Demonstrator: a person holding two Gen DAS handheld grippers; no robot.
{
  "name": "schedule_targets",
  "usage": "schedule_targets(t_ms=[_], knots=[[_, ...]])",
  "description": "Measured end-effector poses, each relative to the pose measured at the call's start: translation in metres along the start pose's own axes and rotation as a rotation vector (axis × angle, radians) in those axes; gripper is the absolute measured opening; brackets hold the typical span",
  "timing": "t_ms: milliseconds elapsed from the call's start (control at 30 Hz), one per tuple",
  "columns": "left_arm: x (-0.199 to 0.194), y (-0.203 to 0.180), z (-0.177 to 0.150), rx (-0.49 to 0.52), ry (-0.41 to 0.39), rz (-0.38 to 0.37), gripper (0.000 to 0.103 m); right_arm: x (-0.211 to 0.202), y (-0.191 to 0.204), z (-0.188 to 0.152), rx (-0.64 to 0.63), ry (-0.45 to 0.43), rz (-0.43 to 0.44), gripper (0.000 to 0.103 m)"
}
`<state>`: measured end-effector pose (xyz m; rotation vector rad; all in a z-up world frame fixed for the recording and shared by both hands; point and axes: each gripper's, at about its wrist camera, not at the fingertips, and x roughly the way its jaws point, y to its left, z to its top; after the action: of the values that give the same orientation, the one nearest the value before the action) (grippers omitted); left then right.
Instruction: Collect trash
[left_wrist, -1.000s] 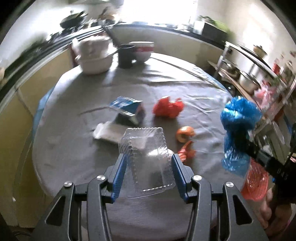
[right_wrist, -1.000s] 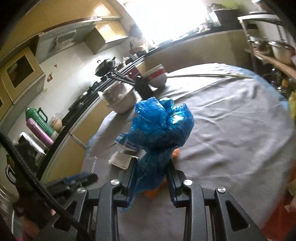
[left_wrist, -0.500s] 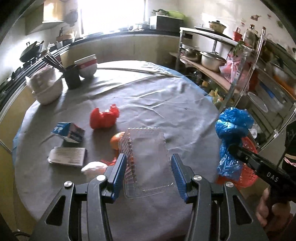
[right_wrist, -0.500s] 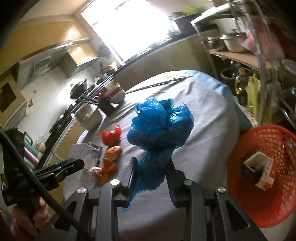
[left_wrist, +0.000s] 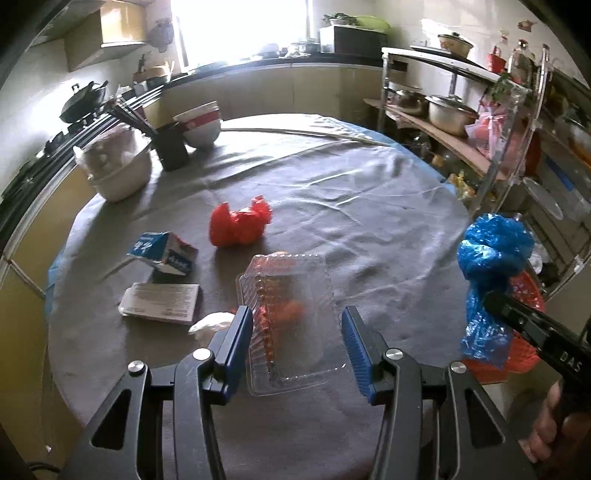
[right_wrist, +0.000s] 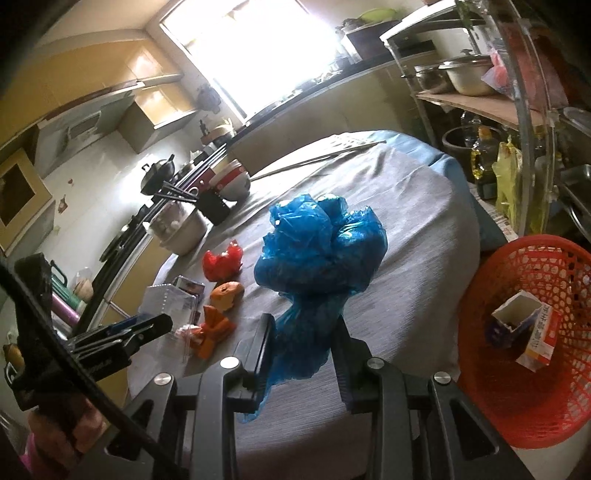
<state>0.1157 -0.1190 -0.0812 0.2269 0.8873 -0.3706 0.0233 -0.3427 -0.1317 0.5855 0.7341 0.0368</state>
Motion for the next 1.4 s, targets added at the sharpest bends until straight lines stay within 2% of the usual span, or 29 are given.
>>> schedule_targets(t_ms=[267,700,1100,1400], knots=[[0.003,0.013,-0.005,-0.009,-0.012,0.051,0.051,0.010,0.019,-0.004,-0.041,0.025,0.008,0.033],[0.003,0.023,-0.004,-0.025,-0.024,0.084,0.051,0.018,0.040,-0.009,-0.094,0.050,0.023,0.033],[-0.001,0.012,0.000,0.008,-0.040,0.086,0.051,0.012,0.044,-0.006,-0.101,0.036,0.029,0.033],[-0.004,-0.007,0.005,0.055,-0.050,0.087,0.051,-0.008,0.031,-0.002,-0.073,-0.002,0.016,0.033]])
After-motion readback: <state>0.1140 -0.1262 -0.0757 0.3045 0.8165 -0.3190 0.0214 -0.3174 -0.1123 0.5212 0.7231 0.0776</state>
